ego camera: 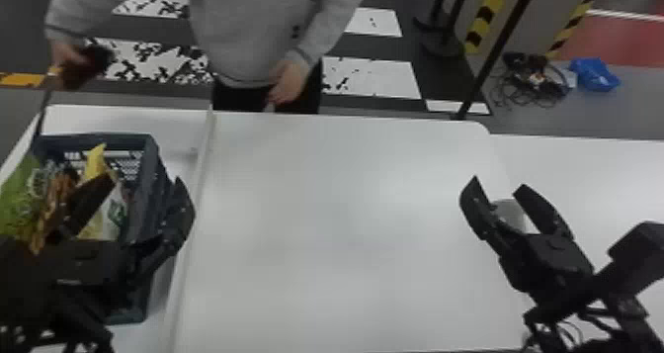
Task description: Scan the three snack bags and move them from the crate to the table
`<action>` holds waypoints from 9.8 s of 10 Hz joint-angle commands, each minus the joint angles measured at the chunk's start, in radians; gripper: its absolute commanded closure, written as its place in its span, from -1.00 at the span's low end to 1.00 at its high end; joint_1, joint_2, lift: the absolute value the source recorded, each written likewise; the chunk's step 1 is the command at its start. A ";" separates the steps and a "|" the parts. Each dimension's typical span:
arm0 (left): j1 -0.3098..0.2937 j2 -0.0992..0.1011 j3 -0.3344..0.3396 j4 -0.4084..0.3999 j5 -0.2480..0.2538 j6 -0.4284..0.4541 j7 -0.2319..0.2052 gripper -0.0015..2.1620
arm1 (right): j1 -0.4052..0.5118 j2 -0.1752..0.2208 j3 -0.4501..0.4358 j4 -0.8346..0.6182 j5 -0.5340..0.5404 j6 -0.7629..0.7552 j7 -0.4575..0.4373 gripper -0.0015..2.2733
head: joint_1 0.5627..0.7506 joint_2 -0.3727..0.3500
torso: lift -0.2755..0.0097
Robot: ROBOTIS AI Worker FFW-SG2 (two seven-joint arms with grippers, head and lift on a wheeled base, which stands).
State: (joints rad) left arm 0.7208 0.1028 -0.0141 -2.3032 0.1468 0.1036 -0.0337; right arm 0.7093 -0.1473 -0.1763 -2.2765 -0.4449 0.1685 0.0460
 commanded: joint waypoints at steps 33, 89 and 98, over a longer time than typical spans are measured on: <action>0.068 -0.003 0.181 -0.394 -0.116 0.509 0.172 0.97 | -0.007 -0.002 0.028 0.035 -0.029 -0.086 0.002 -0.87 | 0.41 0.19 | 0.50; 0.039 -0.028 0.068 0.027 -0.016 0.110 -0.117 -0.97 | -0.234 -0.178 0.821 0.235 0.742 0.346 -0.252 -0.85 | 0.41 0.81 | 0.50; -0.009 0.018 0.046 0.064 0.028 0.120 -0.133 -0.97 | -0.459 -0.120 0.908 0.425 0.896 0.721 -0.313 -0.75 | 0.41 0.52 | 0.50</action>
State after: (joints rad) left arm 0.7122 0.1213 0.0322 -2.2396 0.1734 0.2232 -0.1671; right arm 0.2597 -0.2672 0.7236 -1.8538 0.4410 0.8641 -0.2654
